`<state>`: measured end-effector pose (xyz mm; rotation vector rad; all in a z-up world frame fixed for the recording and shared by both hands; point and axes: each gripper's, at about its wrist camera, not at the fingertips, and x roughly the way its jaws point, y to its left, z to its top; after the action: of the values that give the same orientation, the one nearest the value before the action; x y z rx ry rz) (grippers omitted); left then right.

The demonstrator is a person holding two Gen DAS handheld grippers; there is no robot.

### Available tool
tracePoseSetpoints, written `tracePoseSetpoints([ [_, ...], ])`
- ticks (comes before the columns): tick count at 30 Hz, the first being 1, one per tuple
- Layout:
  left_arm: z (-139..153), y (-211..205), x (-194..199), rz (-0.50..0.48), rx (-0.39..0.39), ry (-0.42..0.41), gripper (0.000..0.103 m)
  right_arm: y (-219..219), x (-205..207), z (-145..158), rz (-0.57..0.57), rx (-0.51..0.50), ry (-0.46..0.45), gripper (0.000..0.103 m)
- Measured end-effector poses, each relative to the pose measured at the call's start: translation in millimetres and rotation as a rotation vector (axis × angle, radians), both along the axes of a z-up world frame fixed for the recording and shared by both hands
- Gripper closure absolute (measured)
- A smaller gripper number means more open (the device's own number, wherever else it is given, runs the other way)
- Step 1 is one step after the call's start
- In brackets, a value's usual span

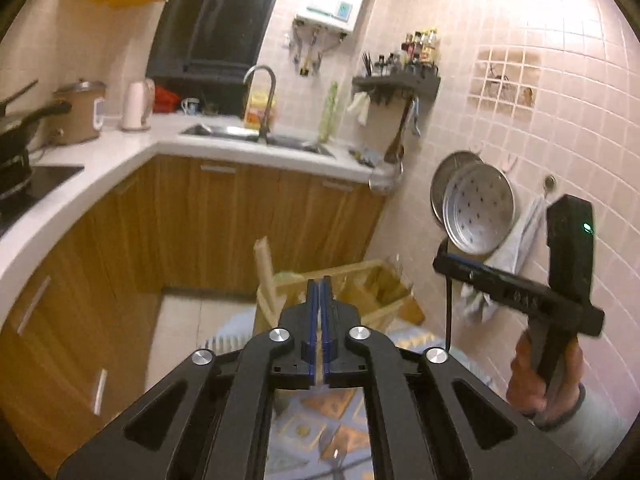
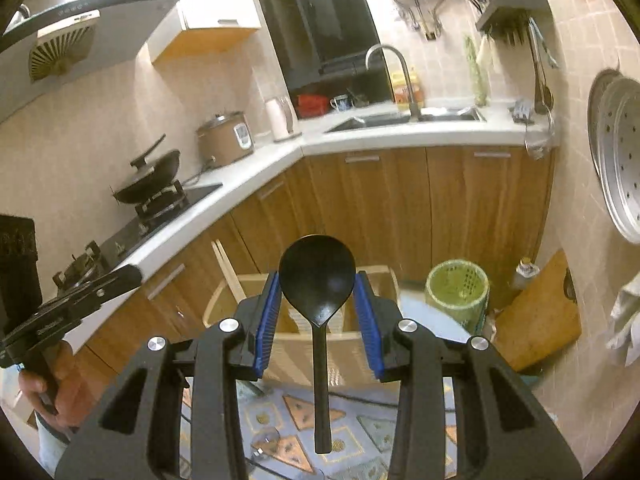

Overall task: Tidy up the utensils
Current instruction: 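Drop the clear spoon into the beige holder with the left gripper while the right holds the black spoon, then grasp another clear spoon with the left gripper while the right gripper keeps holding the black spoon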

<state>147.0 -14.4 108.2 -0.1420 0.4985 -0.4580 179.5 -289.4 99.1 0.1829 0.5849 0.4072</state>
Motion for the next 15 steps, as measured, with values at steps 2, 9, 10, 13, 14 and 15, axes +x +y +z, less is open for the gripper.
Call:
tracePoseSetpoints([
  [2,-13.0,17.5,-4.1,0.036,0.006,0.028,0.078,-3.4,-3.3,-8.4,0.008,0.018,0.031,0.069],
  [9,-75.1,70.1,21.6,0.182,0.026,0.252,0.059,-6.0,-15.4,-19.2,0.022,0.011,0.047,0.069],
  [10,-81.1,70.4,29.3,0.185,0.036,0.271,0.059,-4.1,-15.4,-20.7,0.027,0.013,0.058,0.069],
  [13,-108.8,59.1,60.5,0.181,0.061,0.296,0.067,0.2,-17.1,-23.1,0.048,0.024,0.078,0.069],
  [14,-115.3,55.9,65.8,0.154,0.059,0.329,0.067,0.6,-19.1,-23.4,0.053,0.024,0.078,0.069],
  [15,-121.6,53.3,68.7,0.132,0.06,0.354,0.066,1.6,-22.7,-23.6,0.062,0.017,0.074,0.069],
])
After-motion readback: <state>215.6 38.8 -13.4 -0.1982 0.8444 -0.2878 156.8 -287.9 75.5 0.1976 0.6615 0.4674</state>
